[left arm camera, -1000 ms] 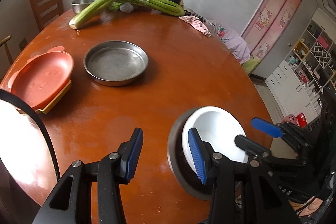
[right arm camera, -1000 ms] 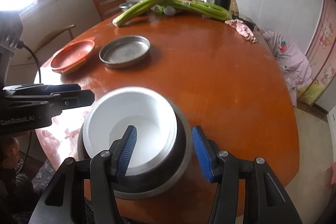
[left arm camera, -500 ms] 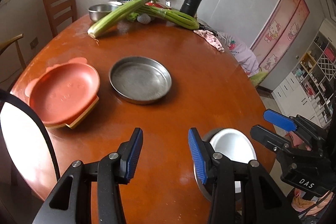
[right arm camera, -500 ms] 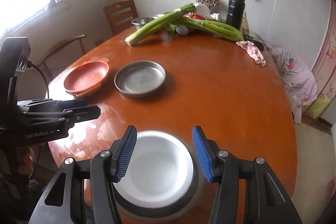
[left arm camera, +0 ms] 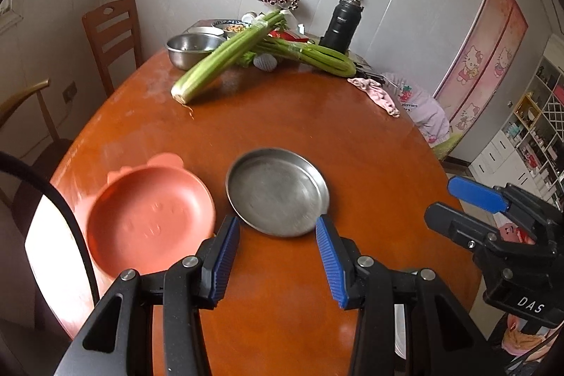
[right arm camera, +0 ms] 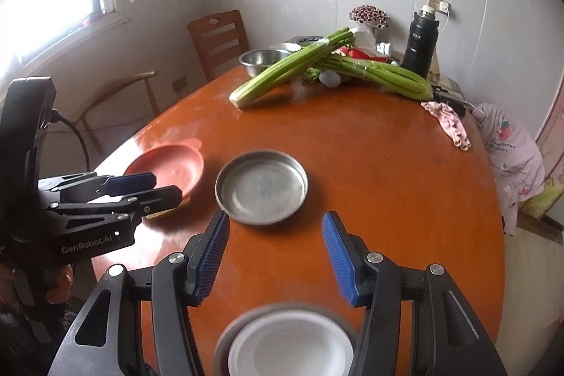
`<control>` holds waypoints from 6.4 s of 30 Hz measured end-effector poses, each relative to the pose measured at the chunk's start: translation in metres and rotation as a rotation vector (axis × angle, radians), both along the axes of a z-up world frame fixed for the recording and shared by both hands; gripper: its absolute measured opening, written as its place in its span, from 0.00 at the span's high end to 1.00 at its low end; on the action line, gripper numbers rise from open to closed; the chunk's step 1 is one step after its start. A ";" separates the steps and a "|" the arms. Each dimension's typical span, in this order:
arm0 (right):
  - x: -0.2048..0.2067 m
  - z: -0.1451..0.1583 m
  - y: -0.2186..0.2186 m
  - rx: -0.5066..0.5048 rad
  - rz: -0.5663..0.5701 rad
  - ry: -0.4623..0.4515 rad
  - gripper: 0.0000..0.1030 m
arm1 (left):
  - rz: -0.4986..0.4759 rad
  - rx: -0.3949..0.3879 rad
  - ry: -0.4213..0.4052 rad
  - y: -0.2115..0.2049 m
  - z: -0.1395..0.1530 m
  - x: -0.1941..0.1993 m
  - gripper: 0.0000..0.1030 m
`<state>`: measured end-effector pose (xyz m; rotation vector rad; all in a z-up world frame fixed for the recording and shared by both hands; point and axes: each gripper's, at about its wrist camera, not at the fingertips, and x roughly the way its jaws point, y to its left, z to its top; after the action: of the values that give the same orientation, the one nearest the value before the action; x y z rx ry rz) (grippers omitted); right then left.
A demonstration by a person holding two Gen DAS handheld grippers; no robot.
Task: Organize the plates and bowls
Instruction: 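Move both grippers to the rim of the shallow steel pan, then close both grippers on the steel pan rim and lift it, then carry the steel pan with both grippers over the pink plates, then lower the steel pan onto the pink plates and open both grippers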
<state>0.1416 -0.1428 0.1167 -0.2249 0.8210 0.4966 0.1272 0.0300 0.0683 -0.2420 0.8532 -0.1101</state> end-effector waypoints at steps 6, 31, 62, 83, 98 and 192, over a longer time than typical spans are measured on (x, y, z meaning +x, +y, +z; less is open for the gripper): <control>0.026 0.007 0.019 -0.014 0.003 -0.001 0.45 | -0.006 0.024 -0.005 0.010 0.006 0.027 0.56; 0.113 -0.086 0.045 -0.141 -0.053 0.259 0.45 | -0.042 0.031 0.171 0.015 -0.056 0.115 0.56; 0.133 -0.158 0.064 -0.195 -0.040 0.462 0.44 | -0.072 0.116 0.287 -0.004 -0.106 0.145 0.55; 0.118 -0.127 0.061 -0.146 -0.026 0.400 0.43 | -0.038 0.100 0.196 -0.004 -0.070 0.115 0.55; 0.090 -0.095 0.061 -0.108 0.012 0.335 0.43 | 0.008 0.101 0.145 0.005 -0.042 0.079 0.55; 0.052 -0.123 0.204 -0.238 0.199 0.267 0.43 | 0.259 -0.093 0.193 0.169 -0.094 0.000 0.53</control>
<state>0.1931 0.0613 -0.0062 -0.4700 1.1264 0.6242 0.1271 0.1985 -0.0256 -0.4539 1.0014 0.1173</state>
